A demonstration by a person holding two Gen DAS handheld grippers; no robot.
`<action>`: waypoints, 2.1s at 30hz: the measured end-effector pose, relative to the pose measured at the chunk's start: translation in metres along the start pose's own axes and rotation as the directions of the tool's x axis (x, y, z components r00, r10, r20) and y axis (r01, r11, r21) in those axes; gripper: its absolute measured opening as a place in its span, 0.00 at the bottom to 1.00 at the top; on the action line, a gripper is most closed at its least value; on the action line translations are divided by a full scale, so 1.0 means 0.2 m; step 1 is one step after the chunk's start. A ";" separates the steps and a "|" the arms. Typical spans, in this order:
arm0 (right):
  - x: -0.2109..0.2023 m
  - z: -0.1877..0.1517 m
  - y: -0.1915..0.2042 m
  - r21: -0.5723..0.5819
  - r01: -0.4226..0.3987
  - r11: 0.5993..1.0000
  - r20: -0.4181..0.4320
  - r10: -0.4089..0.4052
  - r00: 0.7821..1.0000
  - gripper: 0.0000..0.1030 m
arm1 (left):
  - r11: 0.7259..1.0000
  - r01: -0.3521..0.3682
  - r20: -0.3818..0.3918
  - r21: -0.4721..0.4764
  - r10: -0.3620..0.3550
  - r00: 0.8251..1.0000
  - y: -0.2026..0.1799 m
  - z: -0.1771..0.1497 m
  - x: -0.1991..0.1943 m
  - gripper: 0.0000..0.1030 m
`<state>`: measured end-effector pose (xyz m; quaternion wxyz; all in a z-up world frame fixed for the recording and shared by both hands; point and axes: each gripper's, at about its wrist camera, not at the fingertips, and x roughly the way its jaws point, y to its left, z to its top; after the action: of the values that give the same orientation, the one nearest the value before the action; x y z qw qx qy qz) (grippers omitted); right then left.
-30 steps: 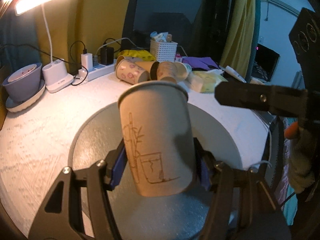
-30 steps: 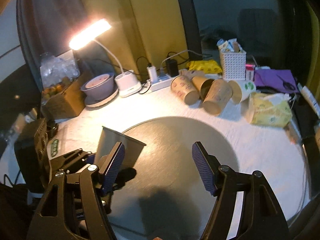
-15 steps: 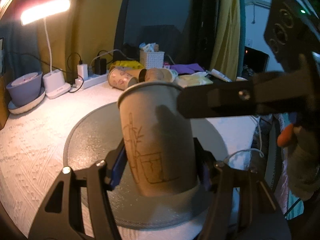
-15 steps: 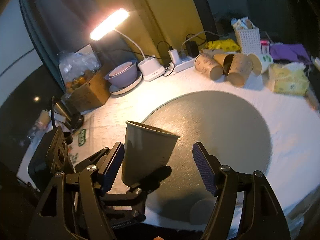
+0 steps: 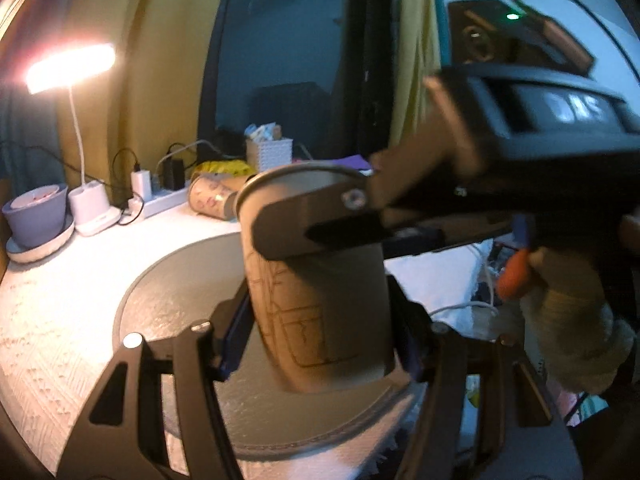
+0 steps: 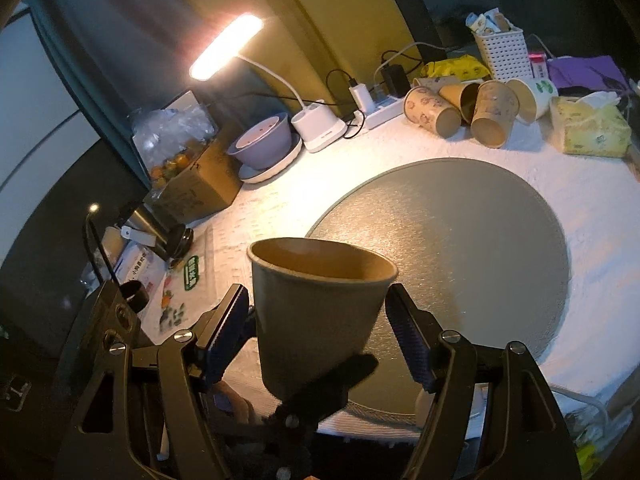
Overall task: Flip cup upright
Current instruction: 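Carry the cup toward the right gripper while the right gripper grasps its rim, then hold the cup upright with the right gripper and lower it over the mat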
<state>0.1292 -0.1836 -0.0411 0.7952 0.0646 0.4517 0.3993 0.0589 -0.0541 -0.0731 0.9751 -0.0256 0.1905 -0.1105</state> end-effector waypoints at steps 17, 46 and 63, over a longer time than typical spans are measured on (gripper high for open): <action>0.04 0.02 -0.03 0.032 -0.034 0.999 -0.023 0.034 0.999 0.68 | 0.999 0.040 0.000 0.028 -0.040 0.999 -0.04 -0.01 -0.02 0.63; 0.18 0.18 -0.09 -0.148 0.257 0.955 0.094 -0.245 0.965 0.68 | 0.952 -0.139 -0.263 -0.274 0.065 0.963 0.37 -0.08 0.08 0.81; 0.48 0.25 -0.07 -0.336 0.395 0.855 0.148 -0.366 0.919 0.68 | 0.898 -0.265 -0.353 -0.352 0.135 0.926 0.65 -0.02 0.22 0.81</action>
<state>0.2028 -0.1133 -0.0833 0.8738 -0.1567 0.3433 0.3068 0.1240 0.0627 -0.1058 0.9121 -0.1828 0.3657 0.0294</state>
